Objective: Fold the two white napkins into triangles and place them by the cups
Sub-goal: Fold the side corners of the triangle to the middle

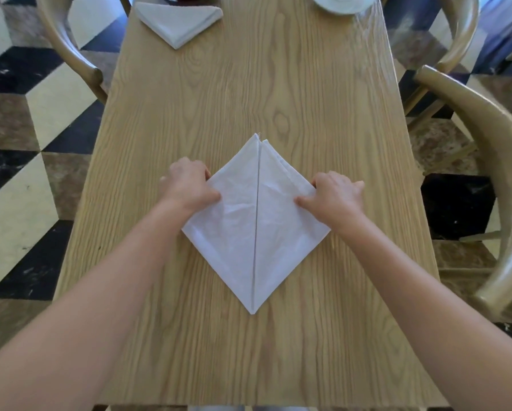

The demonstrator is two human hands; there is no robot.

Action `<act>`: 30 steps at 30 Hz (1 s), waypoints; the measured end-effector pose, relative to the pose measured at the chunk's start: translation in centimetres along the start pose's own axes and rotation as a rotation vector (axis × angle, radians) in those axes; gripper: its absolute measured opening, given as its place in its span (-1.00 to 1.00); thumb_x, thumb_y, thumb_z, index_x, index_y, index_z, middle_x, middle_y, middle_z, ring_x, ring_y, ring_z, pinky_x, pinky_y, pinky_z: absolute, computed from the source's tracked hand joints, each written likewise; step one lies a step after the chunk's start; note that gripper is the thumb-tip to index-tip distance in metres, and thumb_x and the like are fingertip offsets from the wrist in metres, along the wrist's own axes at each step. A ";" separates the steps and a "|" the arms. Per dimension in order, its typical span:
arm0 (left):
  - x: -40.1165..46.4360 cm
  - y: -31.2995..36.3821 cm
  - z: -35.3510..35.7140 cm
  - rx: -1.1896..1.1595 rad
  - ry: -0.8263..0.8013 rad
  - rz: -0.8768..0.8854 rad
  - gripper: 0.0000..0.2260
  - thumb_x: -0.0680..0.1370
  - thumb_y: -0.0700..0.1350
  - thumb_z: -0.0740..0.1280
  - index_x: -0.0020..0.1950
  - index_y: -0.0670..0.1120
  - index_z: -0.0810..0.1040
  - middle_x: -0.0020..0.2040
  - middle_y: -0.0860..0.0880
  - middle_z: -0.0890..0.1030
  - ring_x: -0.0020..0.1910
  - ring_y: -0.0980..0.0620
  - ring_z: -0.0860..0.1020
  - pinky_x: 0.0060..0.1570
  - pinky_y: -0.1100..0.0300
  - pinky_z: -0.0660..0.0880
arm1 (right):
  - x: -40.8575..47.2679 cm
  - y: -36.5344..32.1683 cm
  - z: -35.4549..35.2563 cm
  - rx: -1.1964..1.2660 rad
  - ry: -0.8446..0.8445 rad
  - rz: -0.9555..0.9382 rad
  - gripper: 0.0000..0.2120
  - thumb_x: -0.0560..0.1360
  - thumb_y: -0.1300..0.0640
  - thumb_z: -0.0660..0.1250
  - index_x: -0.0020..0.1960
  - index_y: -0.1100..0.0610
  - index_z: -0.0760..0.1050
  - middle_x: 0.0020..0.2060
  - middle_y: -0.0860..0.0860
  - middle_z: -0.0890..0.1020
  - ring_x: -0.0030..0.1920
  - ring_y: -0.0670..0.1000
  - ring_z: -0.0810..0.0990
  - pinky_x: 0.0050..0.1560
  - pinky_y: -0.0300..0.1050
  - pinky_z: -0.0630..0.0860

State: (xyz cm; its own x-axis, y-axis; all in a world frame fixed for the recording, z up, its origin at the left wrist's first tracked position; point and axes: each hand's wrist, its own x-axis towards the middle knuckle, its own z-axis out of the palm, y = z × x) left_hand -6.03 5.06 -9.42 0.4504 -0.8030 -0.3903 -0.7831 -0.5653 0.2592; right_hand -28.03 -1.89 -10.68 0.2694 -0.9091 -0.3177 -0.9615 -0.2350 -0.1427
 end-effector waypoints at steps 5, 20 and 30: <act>0.7 0.0 0.3 -0.119 -0.049 0.071 -0.92 0.36 -0.22 0.34 -0.17 -0.15 0.50 -0.21 -0.04 0.50 -0.18 -0.08 0.49 -0.27 0.09 0.39 | -0.1 -0.4 0.4 0.088 0.020 -0.029 -0.86 0.46 0.06 0.24 -0.08 0.12 0.37 -0.20 0.01 0.52 -0.21 0.07 0.45 -0.06 -0.06 0.14; 0.4 0.6 -4.1 -0.459 0.247 0.293 -0.93 0.45 -0.22 0.36 -0.12 -0.12 0.49 -0.26 0.11 0.49 -0.30 0.17 0.45 -0.33 0.46 0.33 | 0.1 -0.6 -5.1 0.761 0.244 -0.133 -0.90 0.40 0.15 0.35 -0.26 0.07 0.45 -0.38 -0.17 0.48 -0.28 -0.12 0.46 0.17 0.13 0.39; -3.0 2.0 -7.0 -0.224 0.837 0.968 -0.91 0.48 -0.25 0.34 -0.15 -0.18 0.43 -0.18 -0.12 0.55 -0.20 -0.01 0.48 -0.15 0.23 0.39 | -3.3 3.0 -9.7 0.379 0.980 -0.658 -0.94 0.39 0.29 0.44 -0.23 0.24 0.57 -0.27 0.05 0.61 -0.17 0.11 0.54 -0.06 0.03 0.34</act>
State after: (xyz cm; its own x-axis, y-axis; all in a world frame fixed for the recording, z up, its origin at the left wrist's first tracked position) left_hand -5.94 5.08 -1.56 -0.0612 -0.7278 0.6831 -0.8873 0.3531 0.2967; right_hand -32.35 -2.94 -0.94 0.3828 -0.5680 0.7286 -0.5389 -0.7779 -0.3232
